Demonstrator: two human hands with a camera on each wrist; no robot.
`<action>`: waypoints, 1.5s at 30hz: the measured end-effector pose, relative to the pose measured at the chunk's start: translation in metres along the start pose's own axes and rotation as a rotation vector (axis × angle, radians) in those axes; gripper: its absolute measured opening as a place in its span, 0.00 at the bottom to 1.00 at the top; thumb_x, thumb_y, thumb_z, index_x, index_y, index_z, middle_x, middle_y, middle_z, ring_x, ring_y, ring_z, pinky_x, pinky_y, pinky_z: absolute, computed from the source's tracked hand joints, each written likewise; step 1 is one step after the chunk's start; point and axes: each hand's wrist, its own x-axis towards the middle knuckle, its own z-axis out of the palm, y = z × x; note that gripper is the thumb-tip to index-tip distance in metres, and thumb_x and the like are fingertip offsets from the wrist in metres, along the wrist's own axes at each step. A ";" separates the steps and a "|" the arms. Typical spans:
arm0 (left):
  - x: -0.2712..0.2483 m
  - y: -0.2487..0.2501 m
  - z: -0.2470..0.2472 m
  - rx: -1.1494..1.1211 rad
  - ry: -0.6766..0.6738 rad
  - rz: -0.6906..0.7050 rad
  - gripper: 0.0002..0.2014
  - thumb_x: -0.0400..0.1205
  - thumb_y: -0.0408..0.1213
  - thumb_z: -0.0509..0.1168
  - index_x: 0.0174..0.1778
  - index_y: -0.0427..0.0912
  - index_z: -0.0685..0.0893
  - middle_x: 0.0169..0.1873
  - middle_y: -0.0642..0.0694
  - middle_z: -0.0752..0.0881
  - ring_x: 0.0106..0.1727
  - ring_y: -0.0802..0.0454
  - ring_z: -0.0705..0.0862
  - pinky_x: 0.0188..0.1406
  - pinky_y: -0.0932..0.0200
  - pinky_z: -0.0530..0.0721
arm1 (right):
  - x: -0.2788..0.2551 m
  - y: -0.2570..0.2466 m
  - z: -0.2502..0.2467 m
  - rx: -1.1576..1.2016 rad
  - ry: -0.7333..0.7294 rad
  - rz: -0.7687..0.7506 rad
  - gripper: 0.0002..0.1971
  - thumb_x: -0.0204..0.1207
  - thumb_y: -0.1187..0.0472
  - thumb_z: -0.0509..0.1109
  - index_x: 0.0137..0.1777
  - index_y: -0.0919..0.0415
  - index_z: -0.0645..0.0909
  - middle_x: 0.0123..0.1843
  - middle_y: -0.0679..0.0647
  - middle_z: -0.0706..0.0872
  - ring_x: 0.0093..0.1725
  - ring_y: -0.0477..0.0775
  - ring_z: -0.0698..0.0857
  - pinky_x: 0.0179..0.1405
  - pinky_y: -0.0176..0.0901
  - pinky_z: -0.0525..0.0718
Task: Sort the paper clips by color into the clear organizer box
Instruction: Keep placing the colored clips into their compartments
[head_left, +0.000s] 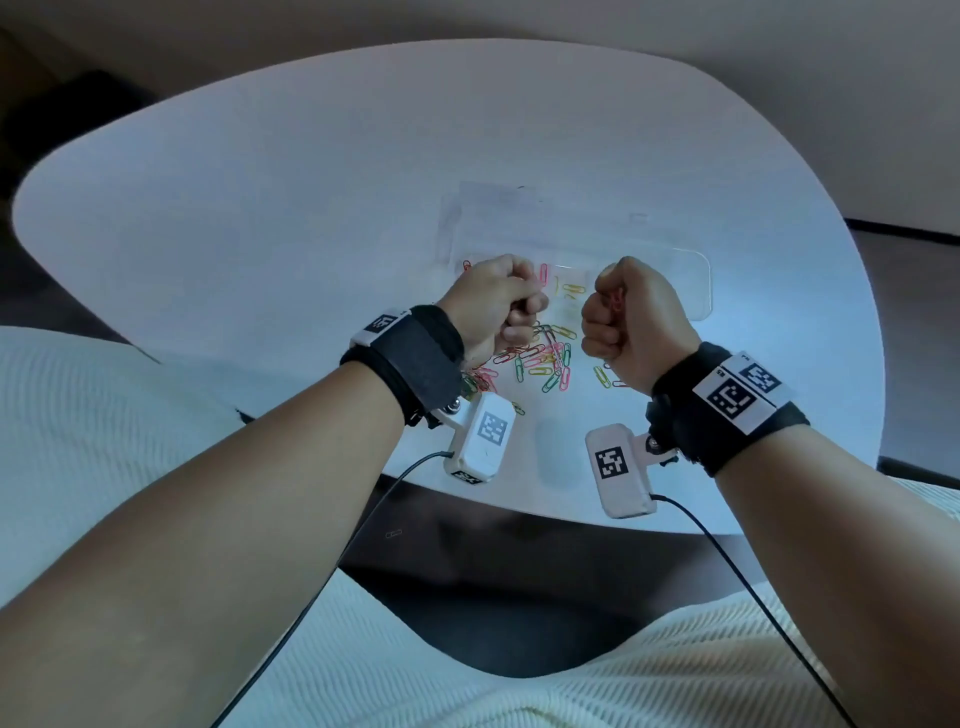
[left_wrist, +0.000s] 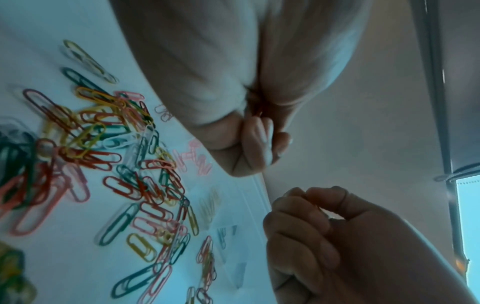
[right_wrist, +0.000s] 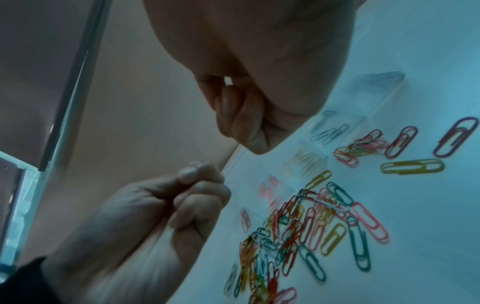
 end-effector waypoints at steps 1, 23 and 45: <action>0.000 0.003 -0.001 -0.035 0.033 0.008 0.13 0.85 0.22 0.51 0.39 0.42 0.70 0.24 0.44 0.72 0.22 0.55 0.62 0.17 0.66 0.59 | 0.000 0.000 0.003 -0.011 0.003 -0.002 0.12 0.71 0.67 0.52 0.32 0.53 0.55 0.26 0.53 0.58 0.24 0.50 0.52 0.19 0.34 0.53; 0.009 0.034 -0.004 -0.092 0.184 -0.153 0.14 0.80 0.36 0.56 0.54 0.30 0.78 0.41 0.37 0.79 0.39 0.45 0.80 0.32 0.61 0.80 | 0.003 -0.029 0.019 0.112 0.006 0.113 0.39 0.79 0.40 0.67 0.84 0.55 0.58 0.75 0.67 0.70 0.65 0.57 0.79 0.73 0.46 0.73; -0.014 0.016 0.045 0.991 0.130 0.306 0.09 0.75 0.30 0.65 0.41 0.49 0.86 0.36 0.50 0.87 0.31 0.55 0.83 0.32 0.63 0.80 | -0.013 0.000 -0.062 -0.972 0.170 -0.213 0.05 0.74 0.59 0.73 0.39 0.51 0.89 0.34 0.50 0.89 0.39 0.52 0.88 0.42 0.44 0.86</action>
